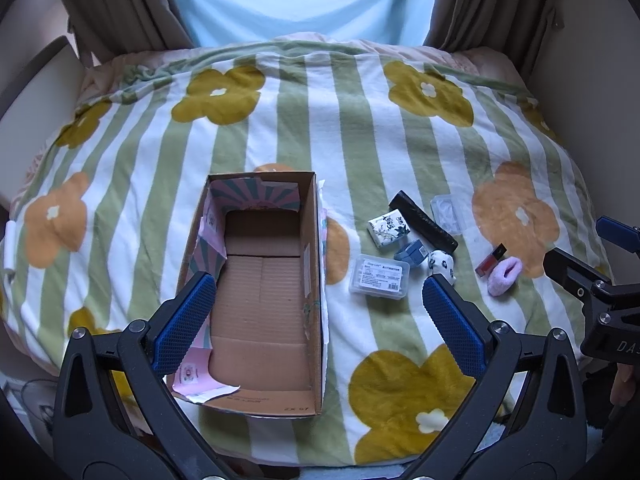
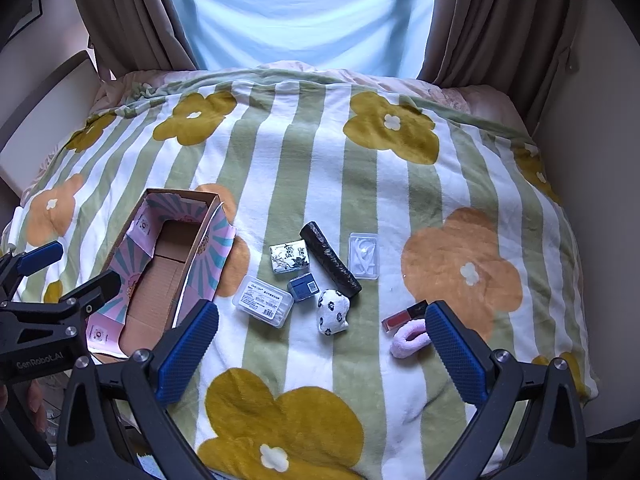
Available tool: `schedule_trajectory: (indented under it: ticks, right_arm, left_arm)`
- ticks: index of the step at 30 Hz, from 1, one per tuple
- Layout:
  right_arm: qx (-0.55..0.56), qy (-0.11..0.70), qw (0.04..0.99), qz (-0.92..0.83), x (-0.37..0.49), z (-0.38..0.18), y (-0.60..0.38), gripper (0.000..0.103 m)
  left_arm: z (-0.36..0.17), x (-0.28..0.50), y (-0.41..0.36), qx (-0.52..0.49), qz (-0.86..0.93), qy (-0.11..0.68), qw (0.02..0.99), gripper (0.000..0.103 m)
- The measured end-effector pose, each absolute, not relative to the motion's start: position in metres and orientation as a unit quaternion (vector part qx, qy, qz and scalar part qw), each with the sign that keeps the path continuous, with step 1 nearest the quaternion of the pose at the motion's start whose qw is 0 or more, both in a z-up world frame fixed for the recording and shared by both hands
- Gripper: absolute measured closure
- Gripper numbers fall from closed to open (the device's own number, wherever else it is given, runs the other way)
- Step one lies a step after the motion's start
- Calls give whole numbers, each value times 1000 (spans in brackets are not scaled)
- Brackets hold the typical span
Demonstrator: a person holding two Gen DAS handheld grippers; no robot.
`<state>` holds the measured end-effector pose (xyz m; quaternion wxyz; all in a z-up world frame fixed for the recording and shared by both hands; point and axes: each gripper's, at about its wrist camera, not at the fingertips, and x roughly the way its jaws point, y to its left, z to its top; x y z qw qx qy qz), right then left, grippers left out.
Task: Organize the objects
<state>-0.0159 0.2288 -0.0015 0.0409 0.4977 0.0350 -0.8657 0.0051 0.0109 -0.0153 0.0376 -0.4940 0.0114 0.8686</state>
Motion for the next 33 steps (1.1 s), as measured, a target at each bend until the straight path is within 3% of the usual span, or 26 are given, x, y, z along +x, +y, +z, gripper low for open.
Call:
schedule_trajectory:
  ticks: [17,27,33]
  right_arm:
    - [531,71,72,-841,-42,-39,261,0]
    - [548,111,136,-818,-102,-92,275,1]
    - [565,133,168,-797,-138,-137,274,6]
  left_arm:
    - [-65,9,46,-550,834,-17,46,1]
    - [-129,3,122,-585,807,47,71,1]
    - [-173,-17,150,-595,797,72,73,1]
